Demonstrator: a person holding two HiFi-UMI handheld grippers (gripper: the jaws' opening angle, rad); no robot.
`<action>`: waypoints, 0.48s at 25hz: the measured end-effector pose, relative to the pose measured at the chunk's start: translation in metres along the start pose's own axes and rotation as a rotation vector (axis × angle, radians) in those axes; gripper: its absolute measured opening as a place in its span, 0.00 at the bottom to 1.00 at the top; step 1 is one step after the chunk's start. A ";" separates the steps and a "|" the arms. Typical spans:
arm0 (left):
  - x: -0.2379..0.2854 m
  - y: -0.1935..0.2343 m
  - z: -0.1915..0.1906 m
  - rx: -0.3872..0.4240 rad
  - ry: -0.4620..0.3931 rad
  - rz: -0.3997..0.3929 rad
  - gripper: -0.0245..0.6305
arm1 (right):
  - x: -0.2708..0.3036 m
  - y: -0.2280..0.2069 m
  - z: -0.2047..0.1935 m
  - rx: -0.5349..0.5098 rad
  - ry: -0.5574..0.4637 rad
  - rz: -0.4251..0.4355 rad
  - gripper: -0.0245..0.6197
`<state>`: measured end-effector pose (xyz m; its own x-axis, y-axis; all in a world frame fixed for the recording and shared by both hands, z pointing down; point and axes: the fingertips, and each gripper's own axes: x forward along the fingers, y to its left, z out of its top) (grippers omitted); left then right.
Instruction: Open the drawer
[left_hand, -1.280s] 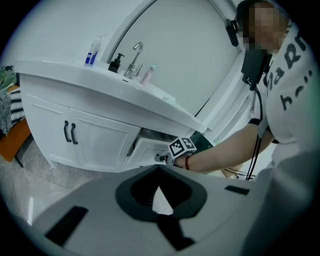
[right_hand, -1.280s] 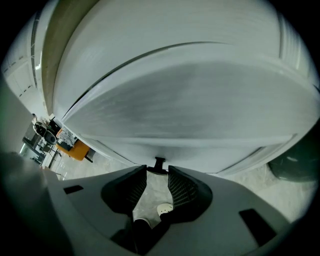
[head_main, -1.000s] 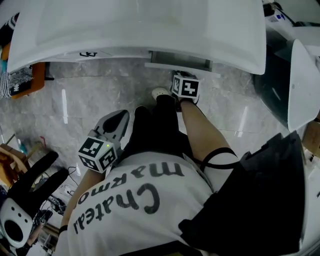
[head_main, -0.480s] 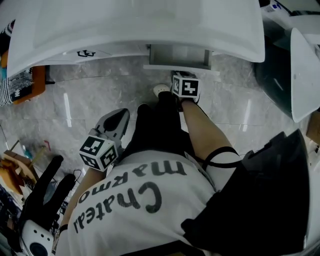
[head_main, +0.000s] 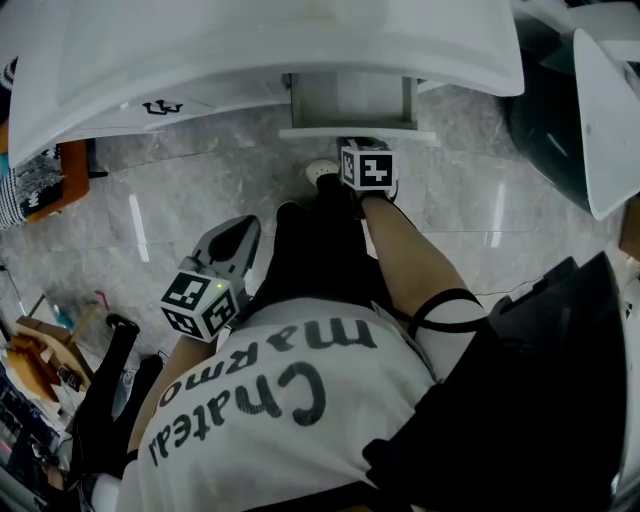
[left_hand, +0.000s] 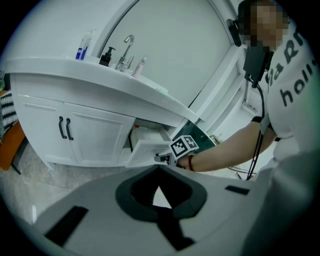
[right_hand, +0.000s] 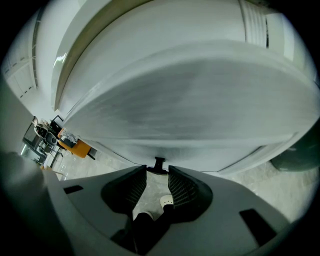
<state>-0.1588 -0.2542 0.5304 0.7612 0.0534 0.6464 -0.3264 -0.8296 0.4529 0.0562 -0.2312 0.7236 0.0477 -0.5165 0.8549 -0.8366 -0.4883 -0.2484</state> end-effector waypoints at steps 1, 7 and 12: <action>0.000 0.000 -0.001 0.001 0.000 -0.001 0.04 | -0.001 0.000 -0.002 0.002 0.000 -0.001 0.26; -0.003 0.000 -0.007 0.005 0.008 -0.002 0.04 | -0.003 0.001 -0.006 0.008 0.002 -0.006 0.26; -0.004 0.001 -0.010 0.013 0.019 -0.010 0.04 | -0.003 0.001 -0.006 0.016 -0.007 -0.010 0.26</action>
<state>-0.1681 -0.2492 0.5342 0.7534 0.0719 0.6537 -0.3119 -0.8360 0.4514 0.0515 -0.2261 0.7236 0.0598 -0.5169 0.8540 -0.8270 -0.5047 -0.2476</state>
